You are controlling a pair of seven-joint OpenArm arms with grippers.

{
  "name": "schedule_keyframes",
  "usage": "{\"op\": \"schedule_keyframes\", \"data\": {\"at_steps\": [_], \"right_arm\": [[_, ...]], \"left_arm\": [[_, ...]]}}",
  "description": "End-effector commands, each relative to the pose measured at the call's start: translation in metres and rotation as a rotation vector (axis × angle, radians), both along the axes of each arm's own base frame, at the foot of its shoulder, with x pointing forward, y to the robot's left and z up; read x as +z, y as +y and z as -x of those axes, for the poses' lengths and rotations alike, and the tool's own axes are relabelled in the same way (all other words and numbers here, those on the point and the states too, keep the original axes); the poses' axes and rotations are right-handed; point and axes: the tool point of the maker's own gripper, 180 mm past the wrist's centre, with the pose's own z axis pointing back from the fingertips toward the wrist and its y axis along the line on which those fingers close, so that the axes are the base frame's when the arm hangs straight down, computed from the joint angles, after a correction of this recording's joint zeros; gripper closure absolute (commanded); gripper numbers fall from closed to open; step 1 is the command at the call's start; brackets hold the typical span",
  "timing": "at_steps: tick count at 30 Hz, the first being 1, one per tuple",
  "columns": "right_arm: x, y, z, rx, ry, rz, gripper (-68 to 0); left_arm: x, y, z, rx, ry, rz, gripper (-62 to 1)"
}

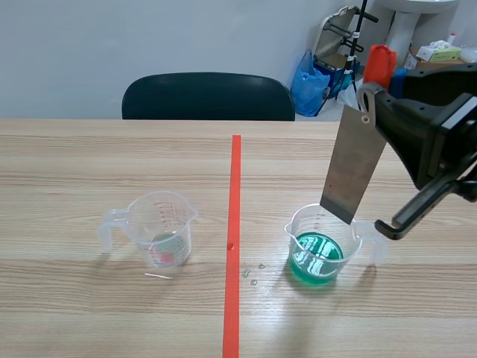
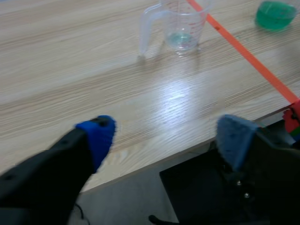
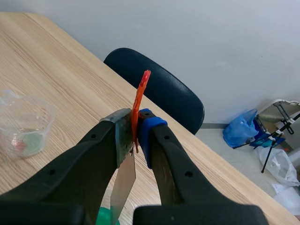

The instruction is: Do the redox reaction experiment

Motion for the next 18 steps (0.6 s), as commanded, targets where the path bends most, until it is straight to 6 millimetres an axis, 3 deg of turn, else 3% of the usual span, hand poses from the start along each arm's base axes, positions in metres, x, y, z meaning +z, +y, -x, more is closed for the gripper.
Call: {"op": "schedule_keyframes", "data": {"at_steps": [1,18], "right_arm": [[0.015,0.002,0.0,0.008,-0.046,-0.013,-1.3],[0.015,0.002,0.0,0.008,-0.047,-0.013,-1.3]], "left_arm": [[0.007,0.001,-0.004,0.019,-0.031,0.018,-61.4],[0.007,0.019,-0.009,0.117,-0.037,-0.008,-62.3]]}}
